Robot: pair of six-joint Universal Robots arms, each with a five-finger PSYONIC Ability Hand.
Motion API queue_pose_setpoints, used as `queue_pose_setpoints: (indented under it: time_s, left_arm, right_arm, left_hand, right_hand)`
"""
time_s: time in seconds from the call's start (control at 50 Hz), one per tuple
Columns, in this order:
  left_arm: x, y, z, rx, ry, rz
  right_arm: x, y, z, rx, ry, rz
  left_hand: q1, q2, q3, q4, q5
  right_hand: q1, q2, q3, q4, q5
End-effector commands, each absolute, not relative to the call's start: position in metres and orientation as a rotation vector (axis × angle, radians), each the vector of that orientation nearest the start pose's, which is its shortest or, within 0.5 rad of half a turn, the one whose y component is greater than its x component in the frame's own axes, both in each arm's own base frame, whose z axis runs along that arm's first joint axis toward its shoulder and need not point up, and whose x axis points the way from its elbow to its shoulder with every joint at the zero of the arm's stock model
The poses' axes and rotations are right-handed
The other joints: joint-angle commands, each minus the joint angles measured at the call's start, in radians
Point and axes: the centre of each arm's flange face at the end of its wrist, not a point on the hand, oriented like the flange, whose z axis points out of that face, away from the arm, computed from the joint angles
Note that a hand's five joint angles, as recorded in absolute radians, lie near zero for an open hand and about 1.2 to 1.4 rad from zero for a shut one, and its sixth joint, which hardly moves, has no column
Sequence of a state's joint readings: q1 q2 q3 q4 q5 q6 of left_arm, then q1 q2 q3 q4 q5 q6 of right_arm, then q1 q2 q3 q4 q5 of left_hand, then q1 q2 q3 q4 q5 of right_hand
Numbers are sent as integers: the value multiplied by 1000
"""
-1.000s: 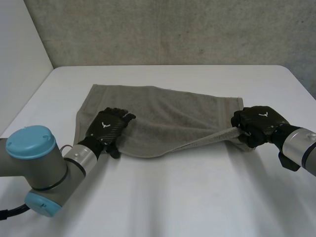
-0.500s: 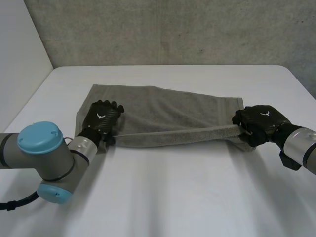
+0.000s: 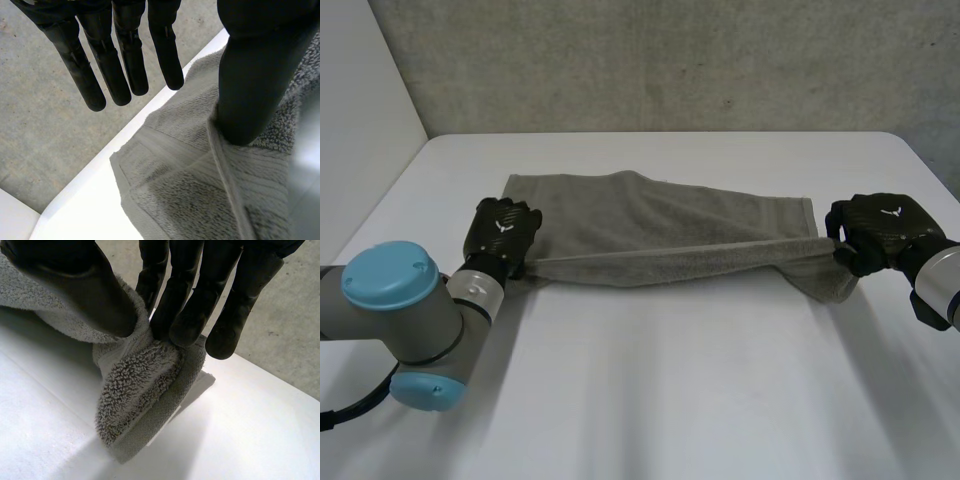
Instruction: Fold the towel.
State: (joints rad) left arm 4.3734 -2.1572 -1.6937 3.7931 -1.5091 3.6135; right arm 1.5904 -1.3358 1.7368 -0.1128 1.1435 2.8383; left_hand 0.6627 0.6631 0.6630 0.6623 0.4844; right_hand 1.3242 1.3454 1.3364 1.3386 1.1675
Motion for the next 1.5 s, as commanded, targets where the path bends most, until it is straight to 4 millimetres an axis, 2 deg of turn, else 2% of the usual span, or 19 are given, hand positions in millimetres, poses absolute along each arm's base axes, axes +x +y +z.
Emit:
queue_pose_setpoints:
  time_s: [0.02, 0.16, 0.28, 0.36, 0.52, 0.58, 0.66, 0.8, 0.9, 1.0, 1.1, 1.14, 1.22, 1.24, 1.26, 1.3, 1.38, 1.42, 1.5]
  left_arm:
    - [-256, -315, 125, 954, 2056, -2111]
    - [-251, -305, 119, 976, 2103, -2062]
    - [-242, -296, 153, 949, 2081, -2088]
    - [-236, -289, 182, 918, 2023, -2143]
    - [-212, -257, 279, 811, 1823, -2296]
    - [-210, -250, 287, 828, 1827, -2297]
    - [-207, -234, 293, 906, 1887, -2249]
    - [-207, -235, 269, 1019, 1966, -2082]
    - [-216, -269, 214, 1137, 2098, -1871]
    - [-230, -310, 197, 1141, 2091, -1881]
    - [-249, -354, 220, 1074, 1909, -2078]
    - [-254, -369, 241, 995, 1799, -2188]
    - [-251, -395, 320, 591, 1436, -2504]
    - [-246, -394, 349, 460, 1307, -2587]
    - [-246, -394, 349, 459, 1306, -2588]
    - [-239, -384, 389, 318, 1114, -2684]
    - [-238, -378, 391, 329, 1131, -2677]
    - [-238, -378, 383, 354, 1193, -2650]
    - [-239, -375, 334, 495, 1445, -2517]
  right_arm:
    - [176, -304, 199, -755, 2241, -1791]
    - [177, -304, 201, -769, 2229, -1790]
    - [179, -308, 213, -791, 2199, -1842]
    - [176, -301, 260, -833, 2112, -1995]
    - [172, -275, 349, -930, 1965, -2256]
    - [164, -272, 370, -972, 1982, -2309]
    - [159, -269, 372, -1049, 2070, -2261]
    - [162, -282, 299, -1455, 2350, -1770]
    - [173, -291, 265, -1571, 2428, -1597]
    - [204, -309, 248, -1654, 2374, -1614]
    - [226, -348, 262, -1614, 2239, -2005]
    - [232, -378, 298, -1399, 2060, -2453]
    - [238, -387, 345, -1129, 1744, -2842]
    - [237, -383, 371, -1000, 1575, -2987]
    - [237, -378, 385, -938, 1480, -3048]
    - [236, -373, 391, -917, 1453, -3054]
    - [235, -370, 386, -953, 1523, -2998]
    - [236, -366, 366, -1065, 1675, -2832]
    - [238, -361, 341, -1177, 1803, -2651]
  left_hand:
    - [126, 126, 126, 126, 130]
    - [733, 732, 732, 733, 736]
    - [734, 733, 733, 734, 737]
    - [734, 733, 733, 734, 737]
    - [734, 733, 733, 734, 737]
    - [734, 733, 733, 734, 737]
    - [734, 733, 733, 734, 737]
    - [734, 733, 733, 734, 737]
    - [734, 733, 733, 734, 737]
    - [734, 733, 733, 734, 737]
    - [734, 733, 733, 734, 737]
    - [734, 733, 733, 734, 737]
    - [734, 733, 733, 734, 737]
    - [734, 733, 733, 734, 737]
    - [734, 733, 733, 734, 737]
    - [734, 733, 733, 734, 737]
    - [734, 733, 733, 734, 737]
    - [734, 733, 733, 734, 737]
    - [734, 733, 733, 734, 737]
  right_hand:
    - [72, 51, 60, 58, 54]
    - [72, 51, 60, 58, 54]
    - [72, 51, 60, 58, 54]
    - [72, 51, 60, 58, 54]
    - [72, 51, 60, 58, 54]
    - [72, 51, 60, 58, 54]
    - [72, 51, 60, 58, 54]
    - [72, 51, 60, 58, 54]
    - [72, 51, 60, 58, 54]
    - [72, 51, 60, 58, 54]
    - [72, 51, 60, 58, 54]
    - [72, 51, 60, 58, 54]
    - [72, 51, 60, 58, 54]
    - [72, 51, 60, 58, 54]
    - [72, 51, 60, 58, 54]
    - [72, 51, 60, 58, 54]
    - [72, 51, 60, 58, 54]
    - [72, 51, 60, 58, 54]
    - [72, 51, 60, 58, 54]
